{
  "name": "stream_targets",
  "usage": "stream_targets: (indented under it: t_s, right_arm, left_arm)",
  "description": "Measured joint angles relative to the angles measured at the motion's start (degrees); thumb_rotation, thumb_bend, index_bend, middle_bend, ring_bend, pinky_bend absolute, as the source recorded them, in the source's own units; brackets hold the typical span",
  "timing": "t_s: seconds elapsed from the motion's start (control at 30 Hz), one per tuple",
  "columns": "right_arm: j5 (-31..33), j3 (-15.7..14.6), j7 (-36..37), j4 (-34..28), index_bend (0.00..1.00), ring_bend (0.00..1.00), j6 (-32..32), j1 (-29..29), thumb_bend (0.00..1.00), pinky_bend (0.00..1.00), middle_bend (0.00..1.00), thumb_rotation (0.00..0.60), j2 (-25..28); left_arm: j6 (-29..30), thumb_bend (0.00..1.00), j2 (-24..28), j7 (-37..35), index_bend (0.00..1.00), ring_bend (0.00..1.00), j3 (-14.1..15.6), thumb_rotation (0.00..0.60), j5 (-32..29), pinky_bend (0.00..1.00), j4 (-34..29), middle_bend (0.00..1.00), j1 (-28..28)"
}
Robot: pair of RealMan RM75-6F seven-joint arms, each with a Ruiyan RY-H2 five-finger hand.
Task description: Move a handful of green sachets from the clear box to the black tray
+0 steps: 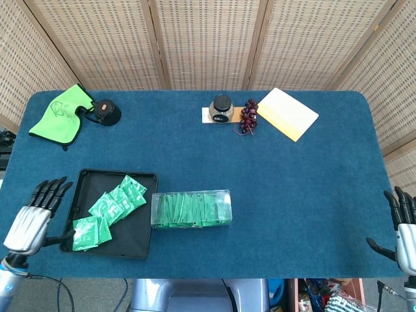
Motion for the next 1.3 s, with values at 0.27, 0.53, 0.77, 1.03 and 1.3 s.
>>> stream_targets:
  t_s: [0.27,0.53,0.77,1.03,1.3]
  right_arm:
    - [2.86,1.03,-0.39,0.20,0.00,0.00,-1.74,0.69,0.00,0.00,0.00,0.600,0.01]
    - [5.69,1.62,-2.44,0.86,0.00,0.00,-3.78,1.45,0.00,0.00,0.00,0.600,-0.81]
    - [8.62,2.51,-3.79,1.44,0.00,0.00,-5.22,2.06,0.00,0.00,0.00,0.600,-1.43]
    - [11.13,3.28,-3.84,2.39,0.00,0.00,-6.61,2.46,0.00,0.00,0.00,0.600,-1.59]
    - [12.07,3.48,-3.87,2.89,0.00,0.00,-7.53,2.84,0.00,0.00,0.00,0.600,-1.72]
  left_arm:
    - [-10.59,0.10,-1.18,-1.05,0.00,0.00,-2.21,0.600,3.62,0.00,-0.58,0.00,-10.48]
    - [-19.12,0.10,-4.99,-2.82,0.00,0.00,-4.79,0.600,4.64,0.00,0.16,0.00,-19.31]
    - [-26.46,0.10,-9.96,-4.81,0.00,0.00,-6.52,0.600,3.13,0.00,2.01,0.00,-26.35]
    - [-30.28,0.10,-14.80,-5.36,0.00,0.00,-7.23,0.600,1.26,0.00,4.46,0.00,-30.82]
    - [-32.05,0.10,-19.14,-3.15,0.00,0.00,-7.68,0.600,-1.07,0.00,7.38,0.00,-33.89]
